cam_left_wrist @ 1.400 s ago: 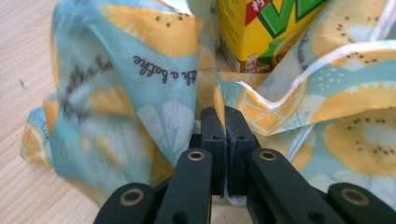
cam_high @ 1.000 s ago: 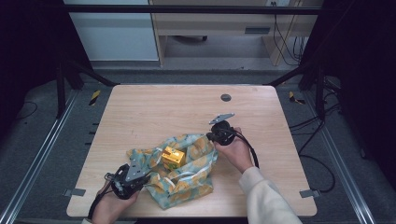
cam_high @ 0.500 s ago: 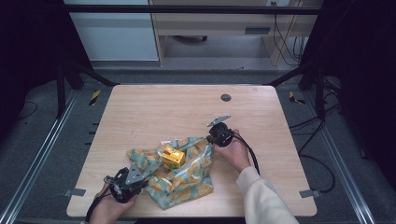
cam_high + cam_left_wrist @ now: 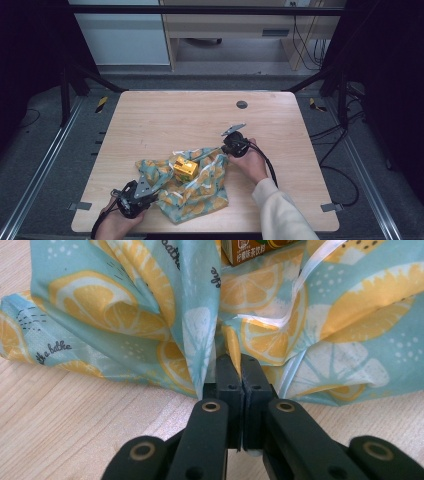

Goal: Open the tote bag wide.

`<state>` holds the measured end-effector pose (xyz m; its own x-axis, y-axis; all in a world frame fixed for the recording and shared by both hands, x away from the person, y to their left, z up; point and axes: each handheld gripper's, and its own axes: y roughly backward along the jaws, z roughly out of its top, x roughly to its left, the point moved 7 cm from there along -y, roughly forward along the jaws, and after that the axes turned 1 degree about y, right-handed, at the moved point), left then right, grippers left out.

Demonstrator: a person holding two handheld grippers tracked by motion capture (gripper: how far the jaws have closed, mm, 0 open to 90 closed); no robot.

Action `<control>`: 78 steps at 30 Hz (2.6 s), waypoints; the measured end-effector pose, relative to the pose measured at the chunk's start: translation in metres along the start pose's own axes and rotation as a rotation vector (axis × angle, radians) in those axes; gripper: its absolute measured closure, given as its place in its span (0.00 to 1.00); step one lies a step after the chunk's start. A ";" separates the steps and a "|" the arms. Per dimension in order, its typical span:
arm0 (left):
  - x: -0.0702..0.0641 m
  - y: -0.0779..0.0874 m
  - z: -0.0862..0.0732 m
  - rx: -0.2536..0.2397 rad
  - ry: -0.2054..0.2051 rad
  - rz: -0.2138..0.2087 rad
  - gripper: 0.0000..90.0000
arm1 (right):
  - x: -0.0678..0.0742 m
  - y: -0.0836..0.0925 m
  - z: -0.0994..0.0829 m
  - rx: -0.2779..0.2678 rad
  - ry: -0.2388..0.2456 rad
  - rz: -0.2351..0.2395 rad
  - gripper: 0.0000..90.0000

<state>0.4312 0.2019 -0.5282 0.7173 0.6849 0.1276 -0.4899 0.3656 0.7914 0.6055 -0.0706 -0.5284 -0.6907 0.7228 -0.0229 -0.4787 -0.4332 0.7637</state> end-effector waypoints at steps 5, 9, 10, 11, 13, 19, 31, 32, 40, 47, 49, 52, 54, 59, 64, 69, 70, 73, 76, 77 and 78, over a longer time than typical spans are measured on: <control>0.000 0.004 0.010 -0.086 0.015 0.017 0.80 | -0.001 0.017 0.010 -0.063 -0.031 -0.005 0.80; 0.001 0.007 0.015 -0.118 0.022 0.034 0.70 | -0.002 0.033 0.015 -0.106 -0.018 -0.040 0.64; 0.001 0.009 0.017 -0.131 0.022 0.037 0.66 | -0.001 0.041 0.017 -0.127 -0.020 -0.038 0.59; 0.001 0.011 0.020 -0.154 0.022 0.039 0.61 | 0.001 0.051 0.019 -0.138 -0.017 -0.040 0.53; 0.001 0.015 0.024 -0.191 0.032 0.049 0.56 | 0.005 0.063 0.023 -0.171 -0.007 -0.039 0.50; -0.001 0.028 0.037 -0.284 0.061 0.050 0.51 | 0.020 0.090 0.028 -0.225 0.020 -0.019 0.43; 0.000 0.038 0.066 -0.319 0.034 0.079 0.49 | 0.063 0.105 0.002 -0.237 0.090 0.060 0.43; 0.005 0.034 0.068 -0.301 0.014 0.108 0.49 | 0.068 0.102 -0.002 -0.227 0.093 0.073 0.43; 0.040 -0.013 0.055 -0.166 0.075 0.179 0.36 | 0.100 0.079 -0.035 -0.144 0.155 0.159 0.37; 0.044 -0.025 0.045 -0.118 0.078 0.152 0.75 | 0.108 0.064 -0.059 -0.065 0.193 0.206 0.92; 0.045 -0.024 0.043 -0.107 0.078 0.143 0.85 | 0.107 0.062 -0.064 -0.056 0.194 0.216 1.00; 0.047 -0.026 0.037 -0.063 0.069 0.154 0.96 | 0.105 0.062 -0.074 -0.040 0.188 0.230 1.00; 0.049 -0.030 0.033 -0.038 0.070 0.159 0.98 | 0.105 0.064 -0.081 -0.029 0.183 0.241 1.00; 0.048 -0.036 0.024 0.036 0.054 0.158 0.99 | 0.110 0.065 -0.092 0.000 0.193 0.258 1.00; 0.048 -0.037 0.023 0.037 0.055 0.167 0.95 | 0.110 0.062 -0.094 0.007 0.206 0.251 1.00; 0.050 -0.018 0.032 -0.108 0.115 0.170 0.72 | 0.108 0.077 -0.081 -0.092 0.217 0.221 0.67; 0.050 -0.014 0.034 -0.136 0.133 0.169 0.63 | 0.106 0.083 -0.075 -0.126 0.214 0.207 0.59; 0.049 0.001 0.042 -0.241 0.156 0.175 0.52 | 0.099 0.099 -0.062 -0.204 0.188 0.177 0.47; 0.053 0.011 0.047 -0.313 0.190 0.186 0.37 | 0.085 0.114 -0.053 -0.272 0.157 0.130 0.36; 0.056 0.013 0.048 -0.330 0.197 0.194 0.34 | 0.079 0.118 -0.051 -0.284 0.143 0.111 0.33; 0.059 0.015 0.048 -0.343 0.208 0.210 0.31 | 0.071 0.120 -0.051 -0.297 0.122 0.087 0.28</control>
<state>0.4902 0.2177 -0.4794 0.4875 0.8657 0.1134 -0.7748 0.3690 0.5133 0.4720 -0.0984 -0.4713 -0.7871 0.6142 -0.0562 -0.5396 -0.6416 0.5451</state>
